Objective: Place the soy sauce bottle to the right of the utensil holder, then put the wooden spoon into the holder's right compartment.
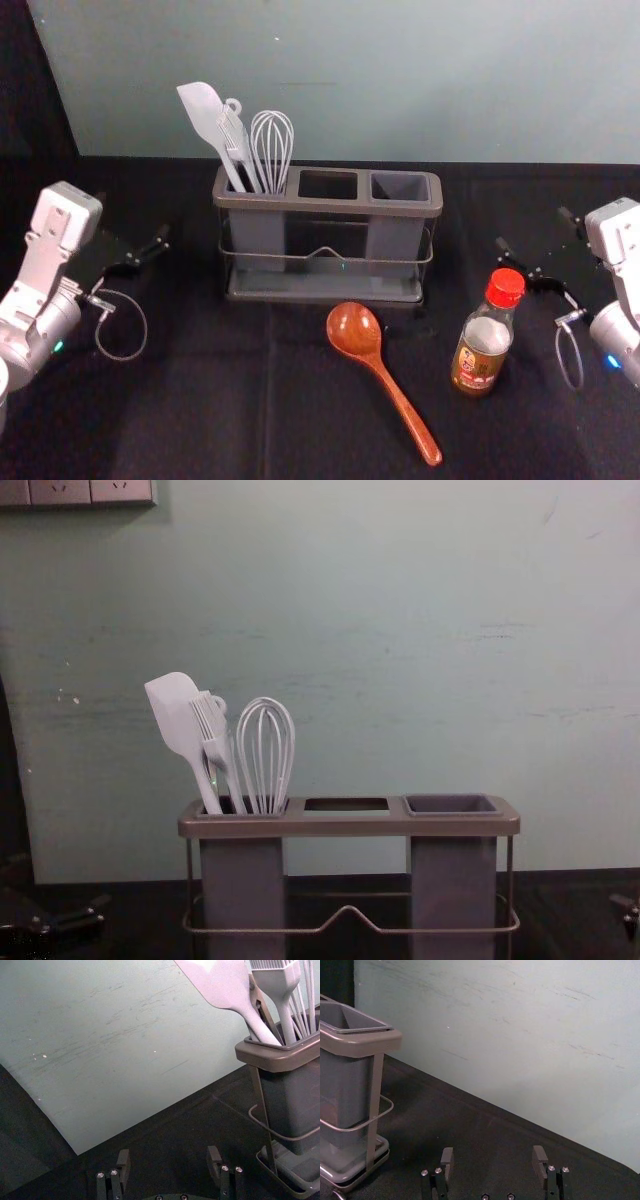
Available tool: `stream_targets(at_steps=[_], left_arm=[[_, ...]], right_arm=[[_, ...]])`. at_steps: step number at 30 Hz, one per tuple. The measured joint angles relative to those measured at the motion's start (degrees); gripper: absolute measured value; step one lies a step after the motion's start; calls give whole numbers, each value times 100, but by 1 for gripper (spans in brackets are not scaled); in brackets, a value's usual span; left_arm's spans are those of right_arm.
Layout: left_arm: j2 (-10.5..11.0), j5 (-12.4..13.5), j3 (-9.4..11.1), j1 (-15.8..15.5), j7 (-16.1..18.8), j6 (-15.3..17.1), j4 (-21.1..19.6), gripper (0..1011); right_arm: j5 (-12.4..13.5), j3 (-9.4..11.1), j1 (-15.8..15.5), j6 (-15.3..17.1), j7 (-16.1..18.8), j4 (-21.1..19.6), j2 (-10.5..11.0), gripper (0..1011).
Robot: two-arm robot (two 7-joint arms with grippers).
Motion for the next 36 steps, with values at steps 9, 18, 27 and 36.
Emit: stream_targets(at_steps=[9, 18, 27, 36], left_arm=[[0, 0, 0, 0, 0, 0, 0, 1005], [0, 0, 0, 0, 0, 0, 0, 1005], [0, 0, 0, 0, 0, 0, 0, 1005], [0, 1, 0, 0, 0, 0, 0, 1005]], right_arm=[[0, 0, 0, 0, 0, 0, 0, 1003], [0, 0, 0, 0, 0, 0, 0, 1003], [0, 0, 0, 0, 0, 0, 0, 1002], [0, 0, 0, 0, 0, 0, 0, 1002]])
